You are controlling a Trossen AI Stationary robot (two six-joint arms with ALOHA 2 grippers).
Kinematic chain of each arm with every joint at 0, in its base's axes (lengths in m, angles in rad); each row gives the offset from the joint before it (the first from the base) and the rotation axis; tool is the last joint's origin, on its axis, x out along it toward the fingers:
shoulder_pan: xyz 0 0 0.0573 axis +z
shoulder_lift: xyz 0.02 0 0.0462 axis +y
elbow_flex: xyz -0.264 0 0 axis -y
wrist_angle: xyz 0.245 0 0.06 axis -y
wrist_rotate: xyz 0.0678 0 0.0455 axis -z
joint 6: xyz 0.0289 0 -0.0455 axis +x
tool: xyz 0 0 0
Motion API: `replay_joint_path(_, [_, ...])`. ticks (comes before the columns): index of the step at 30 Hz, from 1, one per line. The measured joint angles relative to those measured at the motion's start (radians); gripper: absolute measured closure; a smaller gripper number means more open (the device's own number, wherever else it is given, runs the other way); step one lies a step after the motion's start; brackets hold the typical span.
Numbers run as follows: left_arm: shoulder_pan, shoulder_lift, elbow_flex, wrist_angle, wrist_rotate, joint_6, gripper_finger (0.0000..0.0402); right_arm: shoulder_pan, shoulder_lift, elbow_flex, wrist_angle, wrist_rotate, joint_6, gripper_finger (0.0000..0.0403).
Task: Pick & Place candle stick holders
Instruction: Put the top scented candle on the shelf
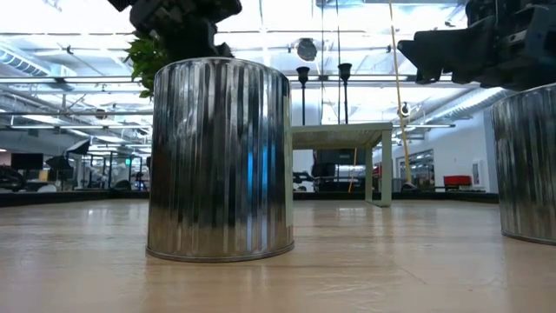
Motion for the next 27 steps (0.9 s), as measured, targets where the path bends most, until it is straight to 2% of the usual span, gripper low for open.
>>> replay_joint_path(2, [0.000, 0.023, -0.002, 0.004, 0.045, 0.031, 0.0298, 0.000, 0.000, 0.000, 0.003, 0.003, -0.014, 0.0238])
replay_joint_path(5, [-0.001, 0.074, 0.000, 0.051, 0.056, 0.073, 0.0298, 0.000, -0.002, 0.000, 0.008, 0.043, -0.015, 0.0239])
replay_joint_path(12, [0.025, 0.149, -0.001, 0.066, -0.024, 0.079, 0.0298, -0.001, 0.003, 0.002, -0.005, 0.177, -0.035, 0.0239])
replay_joint_path(14, [0.038, 0.151, -0.001, 0.052, -0.061, 0.076, 0.0298, -0.001, 0.007, 0.002, 0.002, 0.183, -0.055, 0.0239])
replay_joint_path(17, [0.057, 0.151, -0.001, 0.062, -0.066, 0.076, 0.0298, -0.001, 0.008, 0.002, -0.001, 0.181, -0.070, 0.0239])
replay_joint_path(22, [0.074, 0.151, -0.001, 0.029, -0.002, 0.080, 0.0298, -0.001, 0.007, 0.002, 0.007, 0.187, -0.066, 0.0239])
replay_joint_path(24, [0.074, 0.160, -0.001, 0.024, -0.003, 0.079, 0.0298, 0.000, 0.007, 0.002, 0.007, 0.225, -0.059, 0.0239])
replay_joint_path(27, [0.074, 0.162, -0.001, 0.016, -0.006, 0.080, 0.0302, 0.000, 0.007, 0.002, -0.010, 0.340, -0.031, 0.0239])
